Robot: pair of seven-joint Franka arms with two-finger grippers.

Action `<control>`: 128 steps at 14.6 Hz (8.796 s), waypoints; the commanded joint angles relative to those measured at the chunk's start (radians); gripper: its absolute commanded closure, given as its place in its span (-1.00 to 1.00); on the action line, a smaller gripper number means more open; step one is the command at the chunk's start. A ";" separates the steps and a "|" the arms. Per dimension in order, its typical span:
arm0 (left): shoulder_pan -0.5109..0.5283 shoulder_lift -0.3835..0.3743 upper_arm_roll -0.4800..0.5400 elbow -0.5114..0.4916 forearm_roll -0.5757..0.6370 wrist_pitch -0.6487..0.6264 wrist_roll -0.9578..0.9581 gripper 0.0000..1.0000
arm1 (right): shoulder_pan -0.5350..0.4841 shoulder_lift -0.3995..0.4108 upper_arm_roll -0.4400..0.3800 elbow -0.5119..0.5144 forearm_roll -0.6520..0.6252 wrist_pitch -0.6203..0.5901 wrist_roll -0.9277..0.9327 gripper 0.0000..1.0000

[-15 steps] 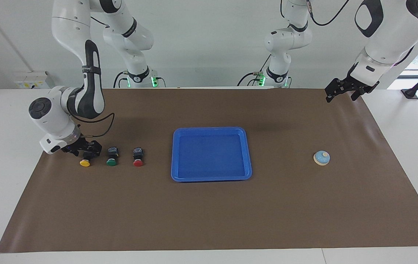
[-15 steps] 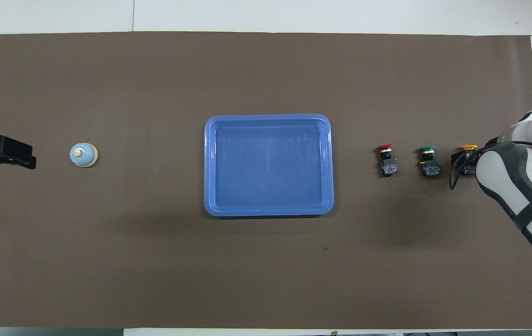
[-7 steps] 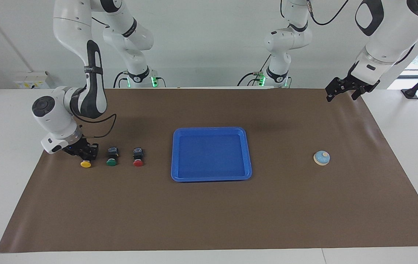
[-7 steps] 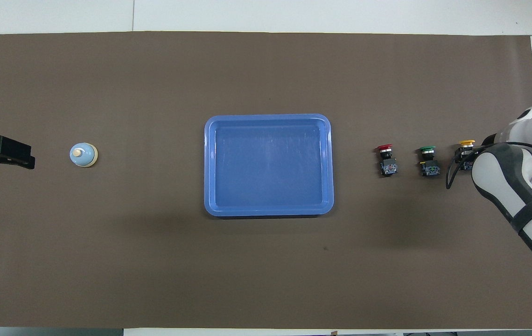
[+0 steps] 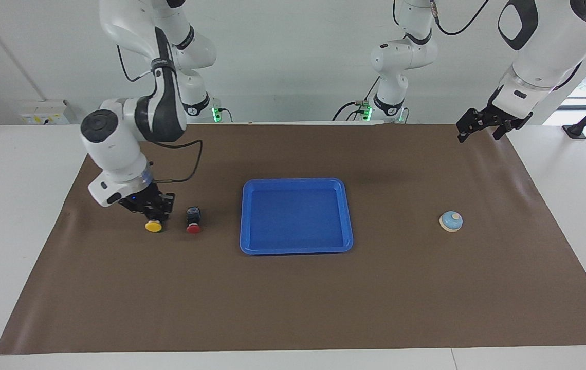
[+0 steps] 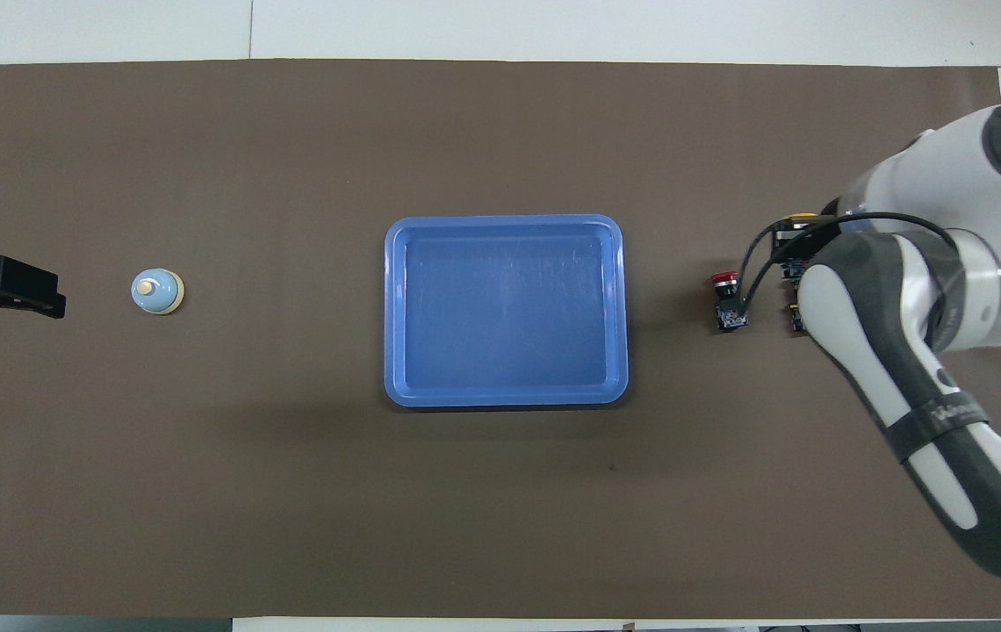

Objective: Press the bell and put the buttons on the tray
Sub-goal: 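Carry the yellow button into the blue tray and release it, then return the right gripper and grasp the green-capped button, then place the green button in the tray beside the yellow one, then move the right gripper back and grasp the red-capped button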

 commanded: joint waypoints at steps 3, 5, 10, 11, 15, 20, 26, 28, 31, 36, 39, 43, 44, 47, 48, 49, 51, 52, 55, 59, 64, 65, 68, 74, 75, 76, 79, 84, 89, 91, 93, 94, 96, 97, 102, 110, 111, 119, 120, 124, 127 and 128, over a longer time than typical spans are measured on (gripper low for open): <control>-0.003 -0.006 0.007 0.010 -0.007 -0.024 0.004 -1.00 | 0.211 0.113 -0.002 0.127 0.034 -0.047 0.317 1.00; -0.003 -0.006 0.007 0.010 -0.007 -0.024 0.004 -1.00 | 0.274 0.176 -0.002 0.182 0.063 -0.047 0.399 1.00; -0.003 -0.007 0.007 0.010 -0.007 -0.024 0.004 -1.00 | 0.309 0.212 -0.001 0.163 0.122 -0.022 0.393 1.00; -0.003 -0.007 0.007 0.010 -0.007 -0.024 0.004 -1.00 | 0.309 0.209 -0.001 0.141 0.120 -0.005 0.386 1.00; -0.003 -0.006 0.007 0.010 -0.007 -0.024 0.004 -1.00 | 0.331 0.195 -0.002 0.083 0.120 0.019 0.275 1.00; -0.003 -0.007 0.007 0.010 -0.007 -0.024 0.004 -1.00 | 0.329 0.189 -0.002 0.061 0.120 0.030 0.180 1.00; -0.003 -0.007 0.007 0.010 -0.007 -0.024 0.004 -1.00 | 0.329 0.175 -0.002 -0.006 0.122 0.108 0.192 1.00; -0.003 -0.006 0.007 0.010 -0.007 -0.024 0.005 -1.00 | 0.331 0.174 -0.002 -0.003 0.122 0.105 0.226 0.83; -0.003 -0.006 0.007 0.010 -0.007 -0.024 0.004 -1.00 | 0.332 0.169 -0.002 0.007 0.120 0.091 0.243 -1.00; -0.003 -0.006 0.007 0.010 -0.007 -0.024 0.004 -1.00 | 0.236 0.065 -0.015 0.064 0.103 -0.040 0.168 -1.00; -0.003 -0.006 0.007 0.010 -0.007 -0.024 0.004 -1.00 | 0.077 0.014 -0.015 0.057 0.103 -0.088 0.005 -1.00; -0.005 -0.006 0.007 0.010 -0.007 -0.024 0.004 -1.00 | -0.117 0.014 -0.016 0.052 0.102 -0.077 -0.241 -1.00; -0.003 -0.007 0.007 0.010 -0.007 -0.024 0.004 -1.00 | -0.140 0.014 -0.016 0.032 0.099 -0.071 -0.292 -1.00; -0.003 -0.006 0.007 0.010 -0.007 -0.024 0.004 -1.00 | -0.154 -0.009 -0.016 -0.073 -0.008 0.042 -0.299 -1.00; -0.003 -0.006 0.007 0.010 -0.007 -0.024 0.004 -1.00 | -0.154 -0.014 -0.016 -0.109 -0.025 0.080 -0.306 -1.00; -0.003 -0.006 0.007 0.010 -0.007 -0.024 0.005 -1.00 | -0.155 -0.014 -0.016 -0.127 -0.026 0.088 -0.311 -1.00; -0.003 -0.006 0.007 0.010 -0.007 -0.024 0.004 -1.00 | -0.154 -0.020 -0.015 -0.167 -0.026 0.099 -0.320 -1.00; -0.003 -0.006 0.007 0.010 -0.007 -0.024 0.004 -1.00 | -0.154 -0.020 -0.015 -0.173 -0.026 0.107 -0.320 -1.00; -0.003 -0.006 0.007 0.010 -0.007 -0.025 0.004 -1.00 | -0.155 -0.014 -0.013 -0.209 -0.026 0.146 -0.319 -1.00; -0.003 -0.006 0.007 0.010 -0.007 -0.024 0.004 -1.00 | -0.158 0.002 -0.013 -0.223 -0.015 0.151 -0.349 -1.00; -0.003 -0.006 0.007 0.010 -0.007 -0.025 0.004 -1.00 | -0.160 0.026 -0.012 -0.230 0.000 0.186 -0.349 -1.00; -0.003 -0.006 0.007 0.010 -0.007 -0.025 0.004 -1.00 | -0.160 0.029 -0.012 -0.230 0.011 0.188 -0.351 -1.00; -0.003 -0.007 0.007 0.010 -0.007 -0.024 0.004 -1.00 | -0.160 0.043 -0.012 -0.230 0.051 0.202 -0.351 -1.00; -0.005 -0.007 0.007 0.010 -0.007 -0.024 0.005 -1.00 | -0.159 0.048 -0.013 -0.230 0.057 0.200 -0.360 -0.69; -0.005 -0.007 0.007 0.010 -0.007 -0.024 0.004 -1.00 | -0.157 0.046 -0.013 -0.233 0.056 0.200 -0.369 -0.37; -0.003 -0.007 0.007 0.010 -0.007 -0.024 0.004 -1.00 | -0.155 0.045 -0.013 -0.244 0.057 0.205 -0.377 -0.05; -0.003 -0.006 0.007 0.010 -0.007 -0.025 0.004 -1.00 | -0.154 0.042 -0.013 -0.243 0.054 0.205 -0.400 0.98; -0.003 -0.007 0.007 0.010 -0.007 -0.024 0.004 -1.00 | -0.131 0.042 0.002 -0.074 0.056 0.093 -0.409 1.00; -0.003 -0.006 0.007 0.010 -0.007 -0.024 0.004 -1.00 | 0.068 0.100 0.014 0.144 0.082 -0.034 -0.095 1.00; -0.003 -0.007 0.007 0.010 -0.007 -0.024 0.005 -1.00 | 0.148 0.144 0.013 0.210 0.077 -0.056 0.011 1.00; -0.003 -0.007 0.007 0.010 -0.007 -0.024 0.004 -1.00 | 0.251 0.207 0.011 0.288 0.068 -0.094 0.165 1.00; -0.003 -0.007 0.007 0.010 -0.007 -0.024 0.004 -1.00 | 0.300 0.238 0.010 0.319 0.066 -0.096 0.242 1.00; -0.003 -0.006 0.007 0.010 -0.007 -0.024 0.004 -1.00 | 0.357 0.284 0.011 0.356 0.069 -0.094 0.330 1.00; -0.003 -0.006 0.007 0.010 -0.007 -0.025 0.004 -1.00 | 0.381 0.301 0.011 0.356 0.069 -0.081 0.359 1.00; -0.003 -0.007 0.007 0.010 -0.007 -0.025 0.004 -1.00 | 0.426 0.313 0.011 0.292 0.074 -0.009 0.399 1.00; -0.003 -0.006 0.007 0.010 -0.007 -0.024 0.004 -1.00 | 0.446 0.287 0.011 0.173 0.069 0.094 0.404 -0.99; -0.003 -0.007 0.007 0.010 -0.007 -0.025 0.005 -1.00 | 0.452 0.287 0.010 0.179 0.065 0.085 0.404 -1.00; -0.005 -0.006 0.007 0.010 -0.007 -0.024 0.004 -1.00 | 0.273 0.177 -0.012 0.242 -0.015 -0.111 0.125 -1.00; -0.003 -0.006 0.007 0.010 -0.007 -0.025 0.004 -1.00 | 0.239 0.157 -0.012 0.218 -0.013 -0.110 0.088 -1.00; -0.003 -0.006 0.007 0.010 -0.007 -0.024 0.005 -1.00 | 0.107 0.117 -0.012 0.110 -0.015 -0.087 0.015 -1.00; -0.003 -0.007 0.007 0.010 -0.007 -0.024 0.004 -1.00 | 0.035 0.077 -0.010 -0.012 -0.012 -0.012 -0.114 -1.00; -0.003 -0.006 0.007 0.010 -0.007 -0.025 0.004 -1.00 | 0.021 0.068 -0.010 -0.053 -0.012 0.025 -0.119 -1.00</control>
